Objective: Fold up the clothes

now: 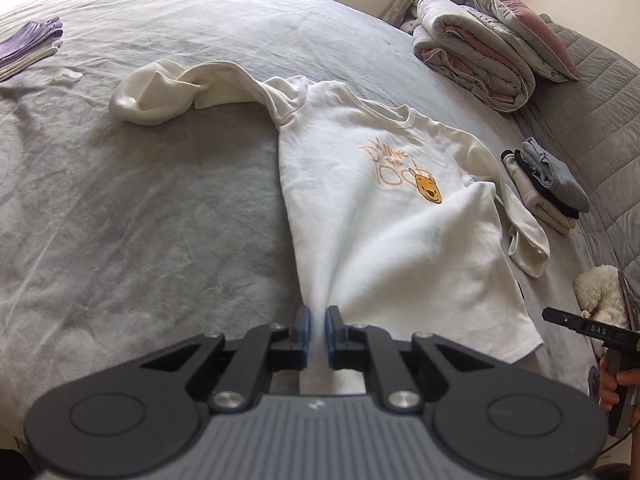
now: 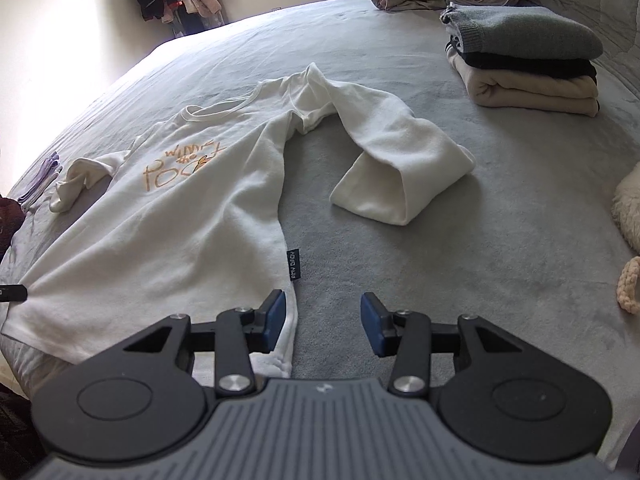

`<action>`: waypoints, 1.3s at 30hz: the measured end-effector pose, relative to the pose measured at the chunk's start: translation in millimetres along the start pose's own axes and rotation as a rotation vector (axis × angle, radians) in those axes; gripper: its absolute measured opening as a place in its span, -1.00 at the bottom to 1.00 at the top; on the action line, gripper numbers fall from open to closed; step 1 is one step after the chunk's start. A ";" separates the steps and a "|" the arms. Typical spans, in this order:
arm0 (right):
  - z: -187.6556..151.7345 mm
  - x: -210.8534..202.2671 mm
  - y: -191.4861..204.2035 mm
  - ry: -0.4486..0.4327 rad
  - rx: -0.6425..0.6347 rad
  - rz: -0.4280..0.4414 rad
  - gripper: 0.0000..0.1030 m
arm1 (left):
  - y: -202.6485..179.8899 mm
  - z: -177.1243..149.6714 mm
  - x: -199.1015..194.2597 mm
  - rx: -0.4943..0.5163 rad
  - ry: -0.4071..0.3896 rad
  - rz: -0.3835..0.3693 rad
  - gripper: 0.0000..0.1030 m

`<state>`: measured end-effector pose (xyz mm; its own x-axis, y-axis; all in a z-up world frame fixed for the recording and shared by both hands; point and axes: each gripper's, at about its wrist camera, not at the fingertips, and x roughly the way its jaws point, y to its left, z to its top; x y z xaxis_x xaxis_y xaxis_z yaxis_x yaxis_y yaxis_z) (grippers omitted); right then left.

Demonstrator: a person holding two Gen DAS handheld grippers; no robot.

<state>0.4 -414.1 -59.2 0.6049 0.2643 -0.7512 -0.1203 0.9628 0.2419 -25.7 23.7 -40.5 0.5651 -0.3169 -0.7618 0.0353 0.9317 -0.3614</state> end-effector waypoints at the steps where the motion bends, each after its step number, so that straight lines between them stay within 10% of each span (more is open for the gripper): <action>1: -0.6 0.4 0.4 0.009 0.006 0.006 -0.12 | 2.4 0.1 -0.4 0.000 -0.004 0.000 -0.84; 12: -12.8 12.5 3.9 0.083 0.122 0.068 -0.35 | 40.5 6.1 23.9 -0.139 -0.012 -0.018 -0.76; 16: -14.8 22.2 14.8 0.092 0.101 0.049 -0.79 | 43.0 19.0 37.0 -0.203 -0.050 -0.031 -0.76; 26: -16.3 12.4 10.6 0.093 0.081 0.033 -0.85 | 38.8 69.2 84.0 -0.276 -0.083 0.023 -0.57; 35: -7.6 10.8 5.2 0.095 0.077 0.088 -0.75 | 49.4 76.9 115.1 -0.322 -0.124 -0.007 -0.57; 39: 8.3 10.8 -4.6 -0.005 0.142 0.135 -0.24 | 47.6 80.8 123.0 -0.327 -0.146 -0.020 -0.57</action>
<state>14.0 -416.1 -63.2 0.5951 0.3896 -0.7029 -0.0886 0.9011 0.4244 112.1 43.4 -108.0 0.6796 -0.2834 -0.6766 -0.2053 0.8121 -0.5463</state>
